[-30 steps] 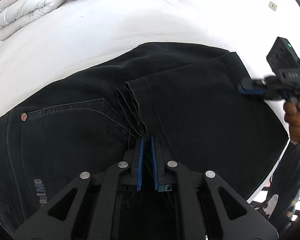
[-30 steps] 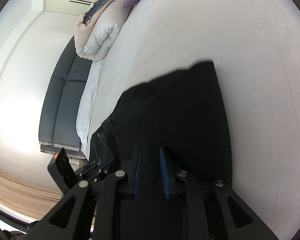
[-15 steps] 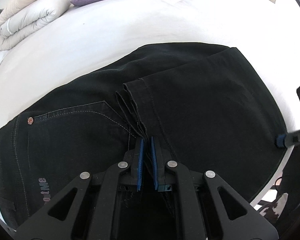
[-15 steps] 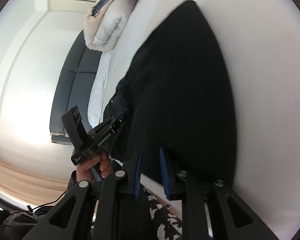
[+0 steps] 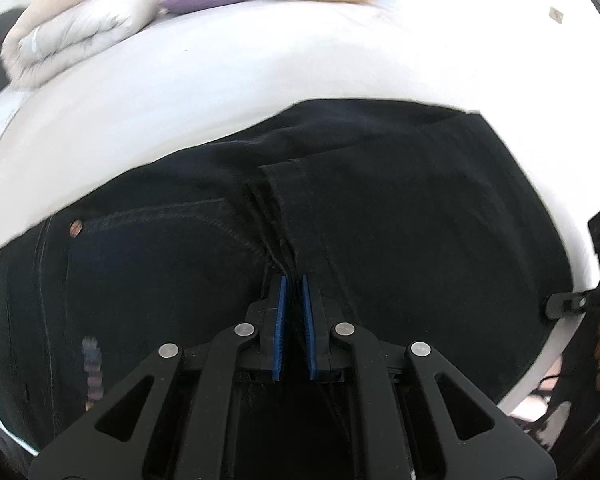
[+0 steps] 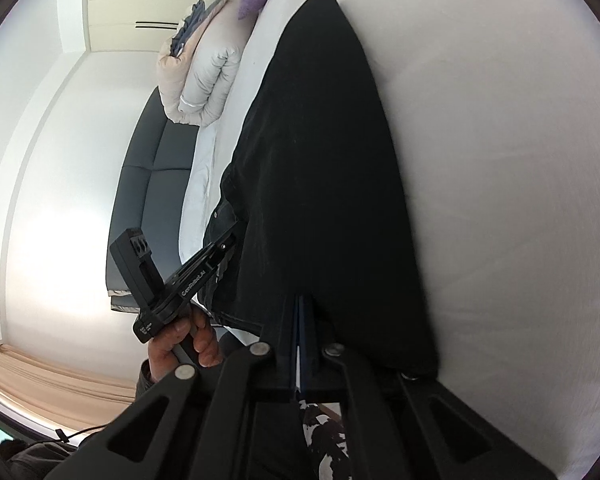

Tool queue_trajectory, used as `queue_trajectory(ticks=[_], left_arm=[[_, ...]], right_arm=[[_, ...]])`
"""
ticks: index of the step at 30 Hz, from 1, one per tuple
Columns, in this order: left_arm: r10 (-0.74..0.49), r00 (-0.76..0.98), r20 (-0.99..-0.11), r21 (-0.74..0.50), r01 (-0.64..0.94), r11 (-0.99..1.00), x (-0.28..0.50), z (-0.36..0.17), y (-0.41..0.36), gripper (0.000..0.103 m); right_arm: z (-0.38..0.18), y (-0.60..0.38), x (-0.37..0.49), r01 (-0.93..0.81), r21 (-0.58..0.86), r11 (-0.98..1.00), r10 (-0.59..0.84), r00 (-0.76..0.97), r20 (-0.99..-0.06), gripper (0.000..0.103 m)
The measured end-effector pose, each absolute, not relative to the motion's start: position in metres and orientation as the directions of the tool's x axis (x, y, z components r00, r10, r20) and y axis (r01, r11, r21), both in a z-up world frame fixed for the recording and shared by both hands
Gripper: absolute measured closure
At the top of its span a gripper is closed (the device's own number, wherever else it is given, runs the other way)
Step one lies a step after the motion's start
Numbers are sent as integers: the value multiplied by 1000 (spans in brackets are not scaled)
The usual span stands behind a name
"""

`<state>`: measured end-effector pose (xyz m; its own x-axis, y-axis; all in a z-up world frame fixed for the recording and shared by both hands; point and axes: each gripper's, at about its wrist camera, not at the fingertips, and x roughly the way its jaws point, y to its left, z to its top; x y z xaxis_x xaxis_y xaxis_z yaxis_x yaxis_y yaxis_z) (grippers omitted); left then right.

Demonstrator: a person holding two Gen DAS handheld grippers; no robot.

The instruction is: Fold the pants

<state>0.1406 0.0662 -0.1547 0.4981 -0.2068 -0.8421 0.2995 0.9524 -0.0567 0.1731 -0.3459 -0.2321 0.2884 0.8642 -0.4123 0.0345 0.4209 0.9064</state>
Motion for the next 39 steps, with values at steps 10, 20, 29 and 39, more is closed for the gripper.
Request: queue_trajectory(ticks=[10, 20, 29, 39], left_arm=[[-364, 740, -566, -586, -52, 808, 53, -114, 220, 13], [-304, 846, -438, -835, -257, 487, 4, -156, 322, 13], [-351, 843, -408, -901, -310, 303, 12, -210, 341, 14], [-386, 851, -357, -934, -331, 134, 33, -248, 361, 75]], right_arm=[[-212, -337, 170, -45, 907, 420, 854, 357, -378, 65], [-156, -291, 184, -201, 882, 427, 883, 304, -358, 35], [-122, -244, 209, -329, 812, 483, 875, 230, -427, 61], [-135, -213, 229, -331, 800, 501, 866, 176, -469, 73]])
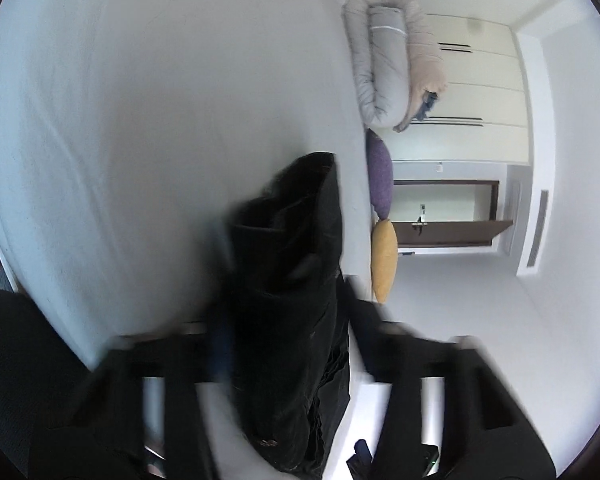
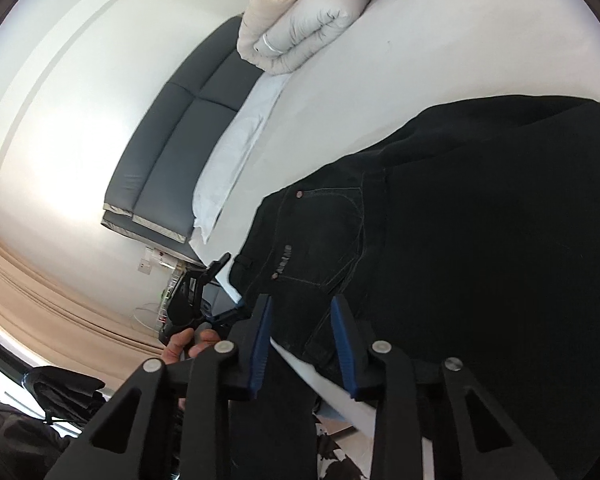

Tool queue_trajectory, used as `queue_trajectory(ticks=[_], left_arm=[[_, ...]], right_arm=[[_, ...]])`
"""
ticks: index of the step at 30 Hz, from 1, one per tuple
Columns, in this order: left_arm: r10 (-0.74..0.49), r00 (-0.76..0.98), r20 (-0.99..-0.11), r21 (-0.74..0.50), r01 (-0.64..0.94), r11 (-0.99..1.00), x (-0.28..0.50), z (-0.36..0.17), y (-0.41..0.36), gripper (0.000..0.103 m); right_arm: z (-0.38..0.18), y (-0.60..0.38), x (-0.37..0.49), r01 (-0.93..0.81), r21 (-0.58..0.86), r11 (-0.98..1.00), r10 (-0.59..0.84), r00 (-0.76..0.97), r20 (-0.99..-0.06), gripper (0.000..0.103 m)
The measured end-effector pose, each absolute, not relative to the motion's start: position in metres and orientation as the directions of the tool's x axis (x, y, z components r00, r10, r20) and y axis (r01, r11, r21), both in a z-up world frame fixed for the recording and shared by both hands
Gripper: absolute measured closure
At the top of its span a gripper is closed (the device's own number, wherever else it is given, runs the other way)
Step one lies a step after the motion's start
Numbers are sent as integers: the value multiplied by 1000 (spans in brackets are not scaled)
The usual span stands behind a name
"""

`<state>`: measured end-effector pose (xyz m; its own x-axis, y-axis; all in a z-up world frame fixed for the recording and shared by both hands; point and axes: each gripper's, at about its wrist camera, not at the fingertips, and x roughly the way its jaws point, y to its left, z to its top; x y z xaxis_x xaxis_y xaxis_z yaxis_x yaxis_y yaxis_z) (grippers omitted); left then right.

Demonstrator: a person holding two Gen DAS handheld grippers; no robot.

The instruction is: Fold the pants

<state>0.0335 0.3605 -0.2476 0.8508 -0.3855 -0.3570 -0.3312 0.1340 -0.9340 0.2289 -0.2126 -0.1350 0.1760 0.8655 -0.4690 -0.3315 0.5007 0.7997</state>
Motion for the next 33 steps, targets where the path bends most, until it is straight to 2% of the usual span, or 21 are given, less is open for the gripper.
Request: queue_trajectory(ticks=[4, 8, 16, 17, 18, 30, 33], left_arm=[[-378, 845, -377, -926, -329, 187, 34, -244, 361, 85], [-355, 840, -410, -901, -312, 301, 39, -221, 355, 87], [-299, 840, -453, -777, -207, 595, 49, -149, 318, 88], [-297, 840, -453, -764, -195, 615, 49, -143, 313, 88], [-297, 842, -451, -748, -175, 640, 52, -135, 307, 88], [-334, 831, -446, -530, 55, 846, 83, -60, 197, 88], [-361, 813, -457, -462, 130, 877, 91, -47, 155, 88]], right_arm=[[-138, -197, 250, -324, 770, 549, 834, 163, -526, 81], [-151, -179, 272, -305, 749, 588, 805, 129, -580, 89], [-190, -145, 308, -242, 719, 652, 750, 65, -658, 91], [-194, -143, 310, -236, 709, 665, 738, 58, -673, 101], [-199, -141, 312, -227, 703, 674, 730, 54, -682, 103], [-214, -160, 311, -176, 744, 644, 762, 72, -643, 103], [-207, -185, 307, -162, 784, 599, 801, 96, -592, 101]])
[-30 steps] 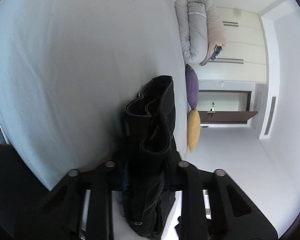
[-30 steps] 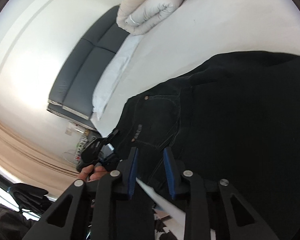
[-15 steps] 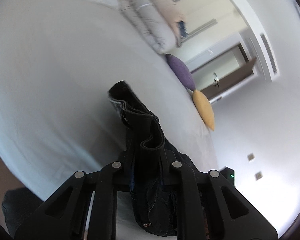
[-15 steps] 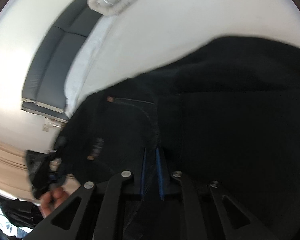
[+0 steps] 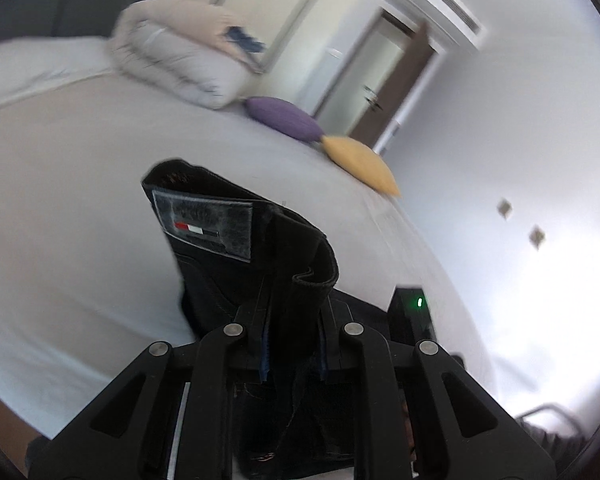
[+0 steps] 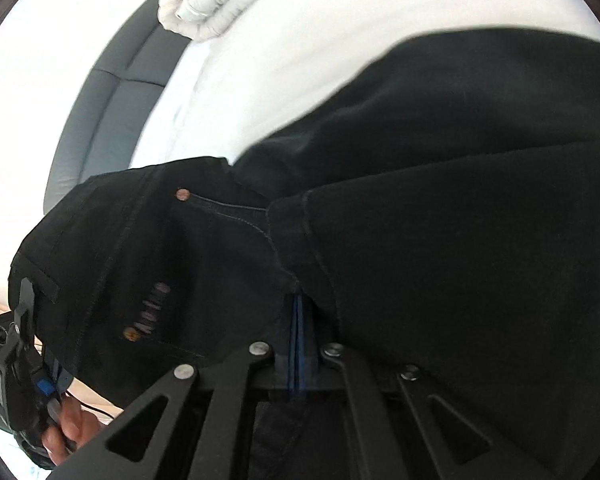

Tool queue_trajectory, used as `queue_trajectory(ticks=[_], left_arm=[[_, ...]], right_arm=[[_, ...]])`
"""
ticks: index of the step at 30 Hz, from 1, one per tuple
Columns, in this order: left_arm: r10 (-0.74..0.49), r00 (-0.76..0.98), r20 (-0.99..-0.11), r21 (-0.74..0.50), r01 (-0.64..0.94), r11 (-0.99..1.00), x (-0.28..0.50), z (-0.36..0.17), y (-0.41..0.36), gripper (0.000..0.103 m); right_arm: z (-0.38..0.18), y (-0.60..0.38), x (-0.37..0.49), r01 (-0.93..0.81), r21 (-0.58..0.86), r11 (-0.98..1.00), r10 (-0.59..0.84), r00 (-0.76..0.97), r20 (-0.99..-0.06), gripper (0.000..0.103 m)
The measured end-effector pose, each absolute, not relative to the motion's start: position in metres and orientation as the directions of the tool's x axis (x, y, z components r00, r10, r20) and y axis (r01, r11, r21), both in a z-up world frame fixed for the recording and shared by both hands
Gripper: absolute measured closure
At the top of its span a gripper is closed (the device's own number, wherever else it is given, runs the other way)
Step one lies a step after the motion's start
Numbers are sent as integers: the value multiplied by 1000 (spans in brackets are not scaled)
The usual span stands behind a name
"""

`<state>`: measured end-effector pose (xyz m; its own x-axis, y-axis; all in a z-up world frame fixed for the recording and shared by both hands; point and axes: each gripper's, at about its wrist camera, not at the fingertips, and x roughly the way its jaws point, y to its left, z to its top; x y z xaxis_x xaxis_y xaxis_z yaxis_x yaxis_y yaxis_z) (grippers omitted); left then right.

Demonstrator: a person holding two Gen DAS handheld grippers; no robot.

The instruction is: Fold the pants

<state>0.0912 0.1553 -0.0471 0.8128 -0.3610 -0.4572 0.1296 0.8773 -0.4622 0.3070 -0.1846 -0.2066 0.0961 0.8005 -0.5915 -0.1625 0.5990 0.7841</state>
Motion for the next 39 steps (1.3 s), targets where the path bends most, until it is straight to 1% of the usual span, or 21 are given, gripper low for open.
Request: queue_trajectory(ticks=[1, 2, 4, 7, 9, 10, 11, 12, 13, 16, 19, 21, 22, 23, 24, 25, 26, 27, 29, 32, 39], left_arm=[[-371, 805, -463, -435, 159, 886, 95, -44, 139, 88], [-382, 795, -472, -407, 187, 894, 98, -42, 122, 88], [-399, 771, -497, -358, 236, 903, 104, -44, 89, 88], [-426, 723, -544, -310, 299, 902, 106, -57, 42, 88], [-434, 691, -578, -274, 337, 901, 107, -69, 12, 88], [-431, 673, -601, -250, 354, 901, 108, -75, -4, 88], [-427, 661, -617, -227, 370, 901, 109, -81, -18, 88], [-419, 650, -634, -192, 393, 899, 108, -86, -35, 88], [-414, 644, -644, -172, 405, 898, 108, -91, -46, 88], [-388, 622, -680, -105, 441, 891, 109, -103, -79, 88], [-371, 613, -698, -47, 477, 877, 110, -111, -105, 88], [-365, 610, -703, -8, 506, 862, 101, -116, -124, 88], [-364, 609, -705, 10, 521, 853, 96, -118, -134, 88], [-363, 608, -706, 23, 533, 846, 89, -126, -137, 88], [-362, 607, -708, 39, 545, 838, 85, -129, -145, 88], [-359, 607, -709, 52, 553, 832, 82, -131, -152, 88], [-358, 606, -710, 56, 556, 829, 81, -133, -158, 88], [-362, 601, -713, 50, 559, 828, 83, -135, -161, 88], [-378, 587, -716, 34, 570, 821, 85, -137, -169, 88], [-388, 573, -721, 42, 596, 802, 87, -140, -194, 88], [-417, 549, -724, 38, 636, 771, 101, -143, -243, 88]], right_arm=[[-202, -198, 305, -147, 812, 565, 825, 121, -552, 82], [-196, -216, 302, -132, 846, 516, 854, 151, -497, 56], [-184, -248, 298, -126, 885, 448, 885, 198, -420, 35], [-168, -294, 294, -149, 920, 361, 921, 214, -327, 35], [-162, -319, 290, -156, 936, 316, 934, 225, -278, 30], [-160, -334, 287, -161, 938, 305, 934, 242, -262, 23], [-160, -341, 283, -160, 937, 310, 931, 252, -264, 12], [-162, -349, 280, -152, 935, 321, 925, 265, -274, 8], [-165, -355, 278, -143, 935, 325, 921, 272, -279, 7], [-177, -360, 275, -119, 942, 312, 925, 262, -274, 7], [-187, -355, 275, -106, 931, 348, 916, 250, -314, 7], [-191, -351, 276, -102, 922, 375, 908, 243, -342, 11], [-193, -349, 278, -105, 915, 389, 903, 240, -356, 17], [-193, -347, 281, -111, 906, 408, 898, 230, -376, 26], [-196, -342, 284, -113, 895, 432, 890, 216, -402, 32], [-197, -339, 284, -112, 875, 471, 873, 203, -444, 47], [-199, -338, 284, -112, 856, 505, 855, 199, -479, 64], [-201, -343, 283, -107, 845, 524, 844, 202, -497, 71], [-205, -355, 280, -90, 851, 517, 845, 215, -490, 81], [-204, -363, 277, -109, 830, 547, 825, 241, -512, 87], [-189, -387, 279, -131, 800, 585, 795, 284, -535, 89]])
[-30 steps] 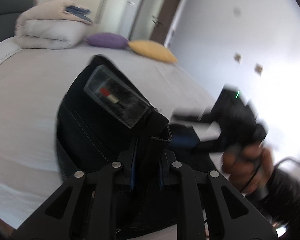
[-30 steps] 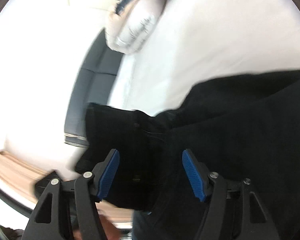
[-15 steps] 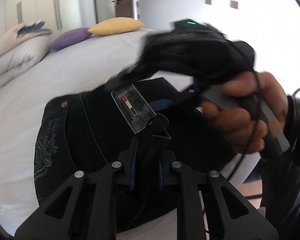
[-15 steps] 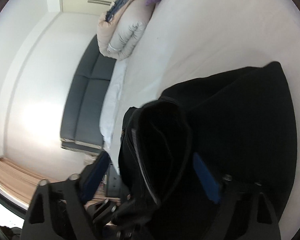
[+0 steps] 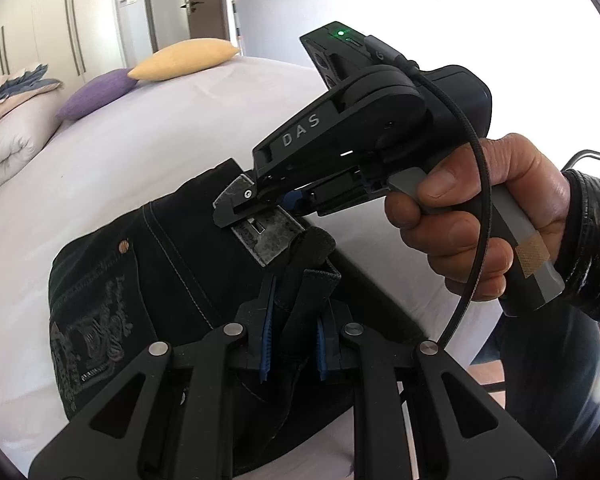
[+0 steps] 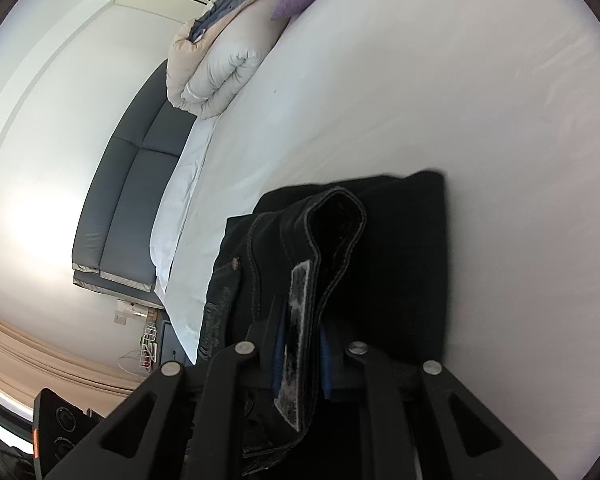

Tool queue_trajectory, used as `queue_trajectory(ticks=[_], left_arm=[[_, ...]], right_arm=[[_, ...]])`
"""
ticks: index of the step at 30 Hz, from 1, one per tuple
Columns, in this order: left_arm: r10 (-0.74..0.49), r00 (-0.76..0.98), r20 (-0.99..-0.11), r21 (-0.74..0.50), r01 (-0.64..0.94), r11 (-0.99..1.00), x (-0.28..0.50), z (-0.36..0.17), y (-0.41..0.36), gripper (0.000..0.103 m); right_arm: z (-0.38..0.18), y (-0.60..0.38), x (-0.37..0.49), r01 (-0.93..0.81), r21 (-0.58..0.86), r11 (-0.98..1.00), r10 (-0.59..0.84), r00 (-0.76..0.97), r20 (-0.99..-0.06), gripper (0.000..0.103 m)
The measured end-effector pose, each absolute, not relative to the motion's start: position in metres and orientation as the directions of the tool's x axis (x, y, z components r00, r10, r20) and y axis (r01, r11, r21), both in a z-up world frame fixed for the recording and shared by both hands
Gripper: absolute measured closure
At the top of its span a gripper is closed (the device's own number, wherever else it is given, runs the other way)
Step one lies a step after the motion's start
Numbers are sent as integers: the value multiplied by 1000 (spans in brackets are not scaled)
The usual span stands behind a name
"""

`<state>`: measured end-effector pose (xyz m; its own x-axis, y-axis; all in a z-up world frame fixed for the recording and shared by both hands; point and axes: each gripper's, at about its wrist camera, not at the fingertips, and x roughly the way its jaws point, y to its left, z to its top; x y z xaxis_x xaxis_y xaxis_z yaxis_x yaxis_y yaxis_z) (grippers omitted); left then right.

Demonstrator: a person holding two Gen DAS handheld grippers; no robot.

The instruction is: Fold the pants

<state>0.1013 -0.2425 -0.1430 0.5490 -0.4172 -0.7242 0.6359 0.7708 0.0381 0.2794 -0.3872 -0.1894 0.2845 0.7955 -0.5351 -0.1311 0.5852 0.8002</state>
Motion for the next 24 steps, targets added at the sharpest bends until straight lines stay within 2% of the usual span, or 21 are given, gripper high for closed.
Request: queue_trajectory(ticks=[8, 18, 20, 21, 24], left_arm=[[-421, 525, -740, 36, 656, 754, 124, -156, -271, 88], [-420, 505, -754, 33, 667, 745, 116, -167, -287, 87], [-420, 508, -752, 28, 662, 749, 116, -169, -286, 86], [-427, 505, -750, 16, 659, 752, 117, -168, -285, 82], [-497, 440, -748, -119, 648, 752, 123, -159, -259, 69]], right_arm=[[-192, -404, 283, -116, 805, 582, 793, 302, -530, 89], [-210, -411, 270, -89, 825, 558, 797, 333, -503, 89], [-217, -413, 269, -84, 840, 537, 807, 343, -481, 89], [-218, -415, 268, -84, 849, 522, 814, 347, -466, 88], [-215, -421, 261, -69, 860, 506, 814, 367, -450, 77]])
